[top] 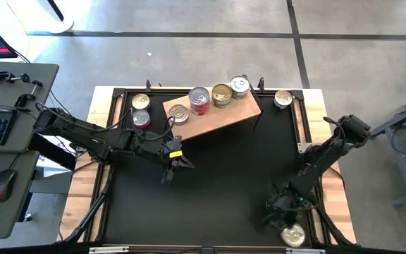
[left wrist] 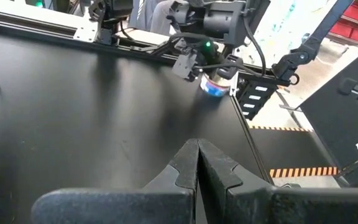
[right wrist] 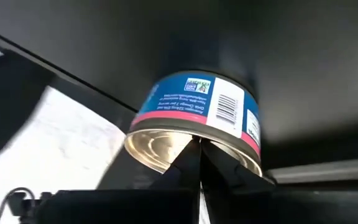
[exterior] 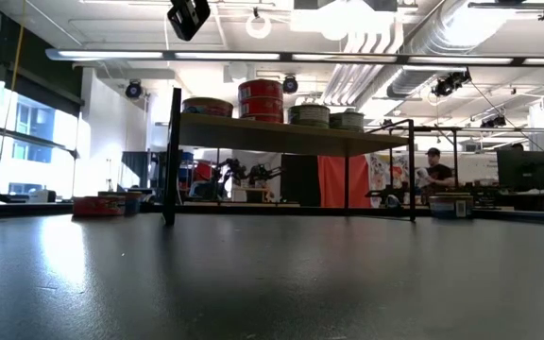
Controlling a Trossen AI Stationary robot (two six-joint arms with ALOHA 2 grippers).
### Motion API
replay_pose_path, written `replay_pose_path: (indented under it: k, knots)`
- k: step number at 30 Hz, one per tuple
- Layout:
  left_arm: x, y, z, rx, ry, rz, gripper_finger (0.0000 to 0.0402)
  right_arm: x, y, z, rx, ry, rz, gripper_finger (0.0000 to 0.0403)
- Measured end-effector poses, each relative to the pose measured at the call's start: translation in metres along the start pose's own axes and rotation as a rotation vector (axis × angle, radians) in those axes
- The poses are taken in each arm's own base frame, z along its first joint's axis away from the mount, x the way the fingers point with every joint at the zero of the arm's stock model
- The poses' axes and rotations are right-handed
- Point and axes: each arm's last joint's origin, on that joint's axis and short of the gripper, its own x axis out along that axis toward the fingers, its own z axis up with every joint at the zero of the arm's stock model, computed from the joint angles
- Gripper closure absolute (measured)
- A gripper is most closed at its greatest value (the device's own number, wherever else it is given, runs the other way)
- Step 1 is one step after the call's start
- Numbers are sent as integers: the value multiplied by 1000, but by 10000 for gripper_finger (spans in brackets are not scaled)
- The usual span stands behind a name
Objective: Stack canned seafood by type on shelf
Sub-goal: Stack the bottom blue and red tuna can on top of the blue and red tuna can on the shelf
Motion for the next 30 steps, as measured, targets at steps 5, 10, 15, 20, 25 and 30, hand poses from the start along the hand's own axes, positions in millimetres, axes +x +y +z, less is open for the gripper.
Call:
replay_pose_path:
  k: [5, 10, 15, 20, 25, 30]
  knots:
    - [0, 0, 0, -33, 0, 0, 402, -18, 10, 25, -65, -108, 111, 403]
    - [0, 0, 0, -36, 0, 0, 401, -39, 16, 54, -124, -244, 218, 403]
    - [0, 0, 0, -81, 0, 0, 401, -66, 21, 86, -181, -449, 332, 403]
    - [0, 0, 0, -105, 0, -1, 402, -91, 16, 115, -181, -643, 374, 403]
    - [0, 0, 0, -106, -9, 27, 402, -115, 12, 136, -198, -795, 423, 403]
    - [0, 2, 0, -104, -25, 71, 402, -133, 16, 144, -213, -886, 521, 403]
